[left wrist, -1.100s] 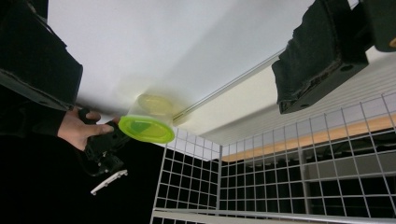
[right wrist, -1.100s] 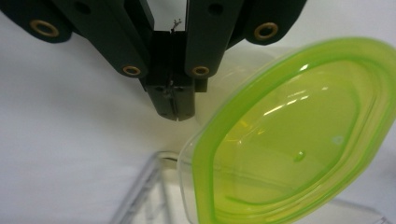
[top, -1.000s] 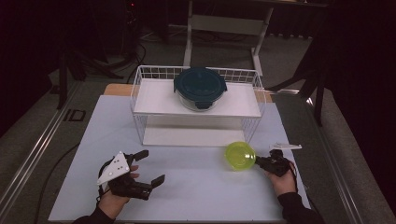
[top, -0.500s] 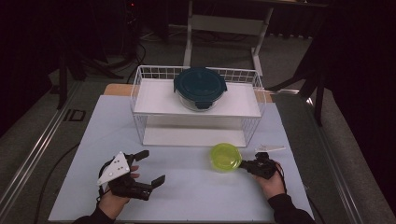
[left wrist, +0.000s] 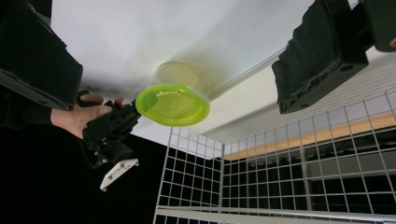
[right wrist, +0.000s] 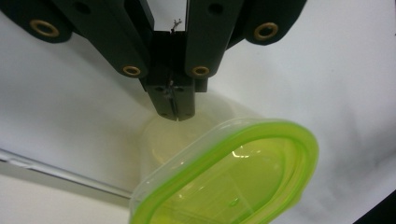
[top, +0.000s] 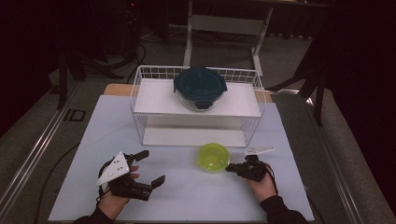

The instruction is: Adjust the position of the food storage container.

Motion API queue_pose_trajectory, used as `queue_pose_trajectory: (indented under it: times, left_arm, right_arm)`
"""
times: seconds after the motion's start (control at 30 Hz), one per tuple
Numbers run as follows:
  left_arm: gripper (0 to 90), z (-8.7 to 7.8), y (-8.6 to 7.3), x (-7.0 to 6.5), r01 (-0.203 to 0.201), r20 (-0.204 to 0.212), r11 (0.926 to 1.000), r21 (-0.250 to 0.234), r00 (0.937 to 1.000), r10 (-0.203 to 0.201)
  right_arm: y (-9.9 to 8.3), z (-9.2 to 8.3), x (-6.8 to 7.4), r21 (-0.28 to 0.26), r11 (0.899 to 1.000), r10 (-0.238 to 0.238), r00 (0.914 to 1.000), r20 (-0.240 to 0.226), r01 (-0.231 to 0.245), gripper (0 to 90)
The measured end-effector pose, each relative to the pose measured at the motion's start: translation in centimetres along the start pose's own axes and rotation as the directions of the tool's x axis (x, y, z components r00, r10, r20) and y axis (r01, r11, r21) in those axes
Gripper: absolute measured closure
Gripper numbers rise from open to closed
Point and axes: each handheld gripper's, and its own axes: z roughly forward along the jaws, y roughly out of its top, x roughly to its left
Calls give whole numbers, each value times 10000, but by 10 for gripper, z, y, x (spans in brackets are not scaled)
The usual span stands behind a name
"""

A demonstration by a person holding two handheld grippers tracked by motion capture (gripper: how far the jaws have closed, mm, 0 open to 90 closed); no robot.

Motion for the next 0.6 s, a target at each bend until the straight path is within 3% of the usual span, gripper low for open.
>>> queue_pose_trajectory:
  times: [0.17,0.37,0.6]
  left_arm:
    - [8,0,0,0,7,-9,10000,16,10000,-7]
    - [8,0,0,0,16,6,10000,25,10000,-16]
    - [8,0,-1,0,3,2,10000,59,10000,-3]
  right_arm:
    - [1,4,4,116,9998,-167,9999,-33,167,900]
    - [5,3,-7,58,9996,280,9990,346,-282,900]
    - [9,16,-5,193,9995,226,9996,167,-230,900]
